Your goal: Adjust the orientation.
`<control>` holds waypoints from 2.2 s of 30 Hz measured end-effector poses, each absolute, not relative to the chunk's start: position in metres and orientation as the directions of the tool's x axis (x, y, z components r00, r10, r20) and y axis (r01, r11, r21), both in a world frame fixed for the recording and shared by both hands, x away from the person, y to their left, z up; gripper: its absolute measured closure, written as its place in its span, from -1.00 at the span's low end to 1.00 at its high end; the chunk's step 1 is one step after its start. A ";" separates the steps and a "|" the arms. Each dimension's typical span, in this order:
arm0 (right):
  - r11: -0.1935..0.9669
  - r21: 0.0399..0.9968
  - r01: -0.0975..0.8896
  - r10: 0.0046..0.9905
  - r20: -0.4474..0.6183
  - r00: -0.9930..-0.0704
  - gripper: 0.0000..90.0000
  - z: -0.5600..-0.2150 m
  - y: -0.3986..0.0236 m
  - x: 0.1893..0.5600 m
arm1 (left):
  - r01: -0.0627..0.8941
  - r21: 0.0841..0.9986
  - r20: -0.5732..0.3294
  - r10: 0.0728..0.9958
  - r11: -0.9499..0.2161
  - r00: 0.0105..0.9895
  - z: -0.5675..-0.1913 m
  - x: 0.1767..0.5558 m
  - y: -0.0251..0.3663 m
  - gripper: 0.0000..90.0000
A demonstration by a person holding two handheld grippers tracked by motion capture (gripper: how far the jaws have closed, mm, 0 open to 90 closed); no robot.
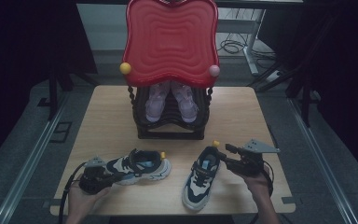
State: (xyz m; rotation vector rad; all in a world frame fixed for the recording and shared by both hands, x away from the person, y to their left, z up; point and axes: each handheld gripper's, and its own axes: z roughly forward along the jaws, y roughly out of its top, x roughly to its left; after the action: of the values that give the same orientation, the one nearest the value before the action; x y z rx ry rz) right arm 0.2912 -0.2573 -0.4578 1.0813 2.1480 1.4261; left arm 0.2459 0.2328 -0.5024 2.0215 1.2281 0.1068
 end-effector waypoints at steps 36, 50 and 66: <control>0.169 0.894 0.414 0.766 0.145 -0.626 0.08 -0.457 -0.259 0.291 | 0.768 0.622 -0.284 0.870 -0.152 0.402 -0.504 0.264 0.275 1.00; 0.168 0.893 0.417 0.768 0.147 -0.624 0.08 -0.457 -0.262 0.292 | 0.778 0.612 -0.295 0.872 -0.142 0.390 -0.506 0.293 0.273 1.00; 0.178 0.895 0.408 0.757 0.141 -0.638 0.08 -0.457 -0.258 0.292 | 0.775 0.619 -0.317 0.861 -0.130 0.398 -0.506 0.321 0.265 1.00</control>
State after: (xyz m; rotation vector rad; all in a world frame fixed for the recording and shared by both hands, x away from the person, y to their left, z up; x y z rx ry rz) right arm 0.2917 -0.2585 -0.4570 1.1058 2.1245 1.4468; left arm 0.3207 0.2652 -0.5058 1.9218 1.3997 0.1497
